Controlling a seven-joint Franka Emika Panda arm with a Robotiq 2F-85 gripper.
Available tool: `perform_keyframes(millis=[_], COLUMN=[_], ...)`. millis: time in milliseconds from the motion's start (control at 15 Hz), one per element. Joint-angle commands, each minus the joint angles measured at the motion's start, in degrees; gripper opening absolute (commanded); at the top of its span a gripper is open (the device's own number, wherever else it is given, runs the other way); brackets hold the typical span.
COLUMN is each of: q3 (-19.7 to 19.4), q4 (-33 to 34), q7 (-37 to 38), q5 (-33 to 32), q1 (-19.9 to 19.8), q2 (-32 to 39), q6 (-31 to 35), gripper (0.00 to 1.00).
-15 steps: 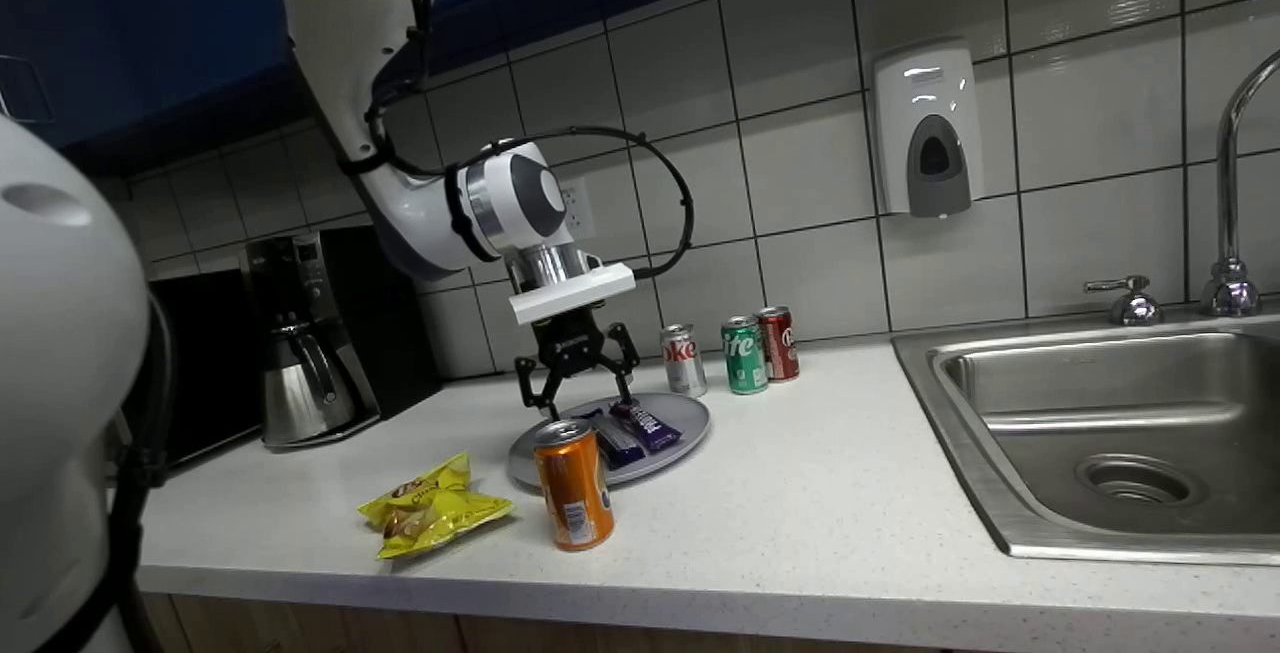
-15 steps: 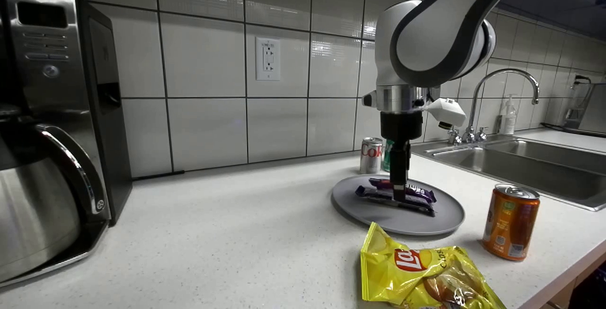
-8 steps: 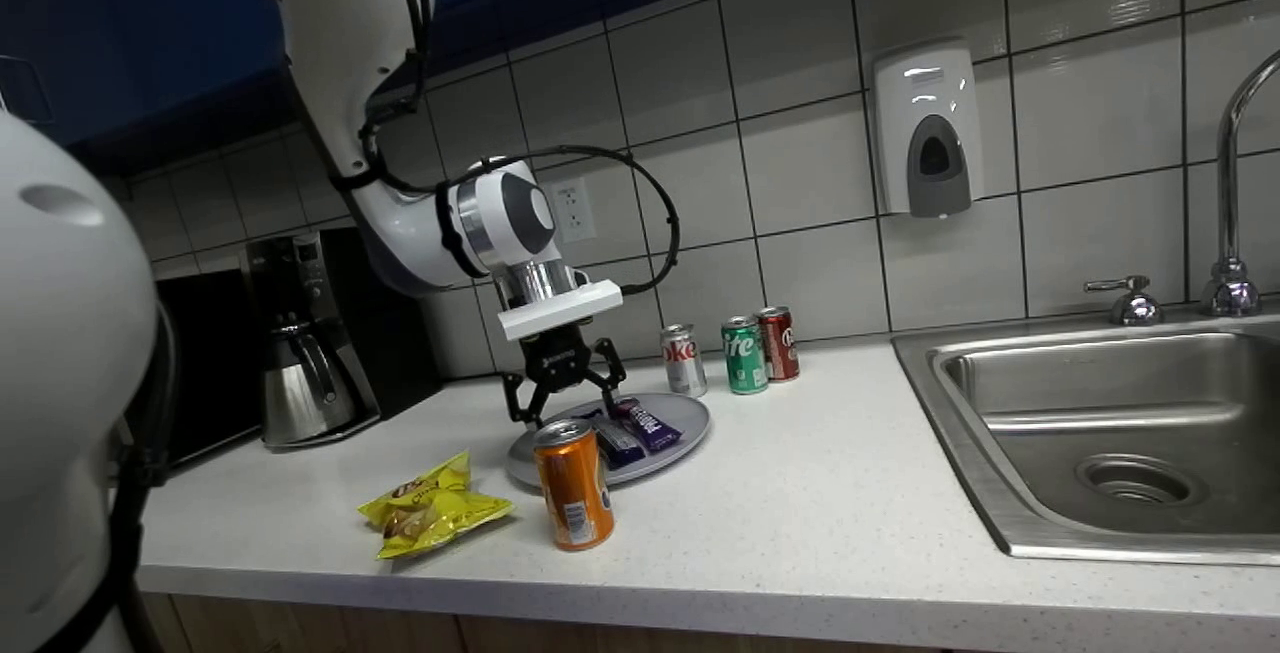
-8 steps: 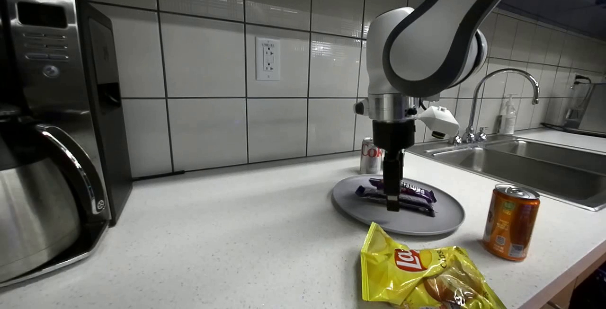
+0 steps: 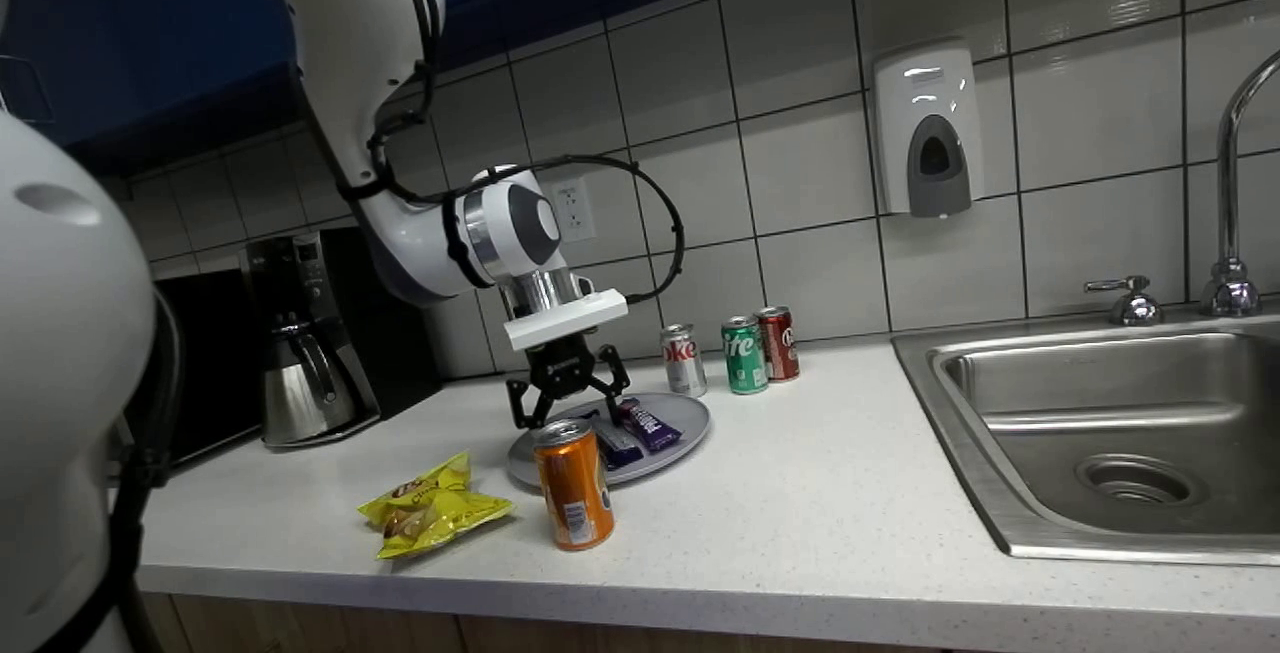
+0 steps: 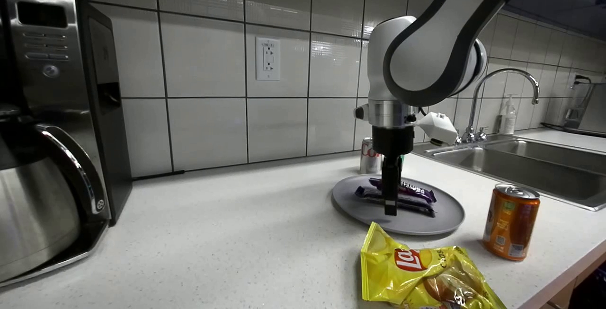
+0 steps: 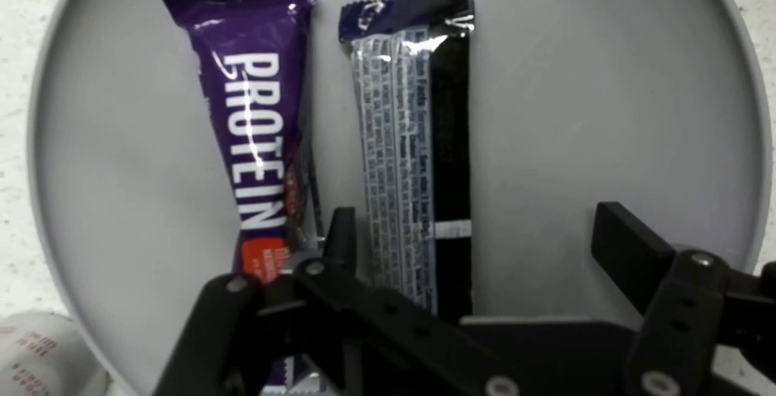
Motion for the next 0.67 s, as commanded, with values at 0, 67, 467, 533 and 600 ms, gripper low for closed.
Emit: perform_keyframes(millis=[0, 67, 467, 533, 600], q3=[0.16, 0.25, 0.14, 0.16, 0.12], q4=[-0.56, -0.69, -0.71, -0.71, -0.76], q7=[-1.13, -1.24, -1.77, -1.92, -1.98], q5=[-0.87, -0.66, -0.25, -0.12, -0.16], q1=[-0.99, -1.07, -1.83, -2.01, -2.16], q2=[-0.68, -0.62, -0.32, -0.42, -0.54], q6=[1.02, 1.10, 1.16, 1.15, 1.23], gripper=[1.00, 1.00, 0.74, 0.65, 0.58])
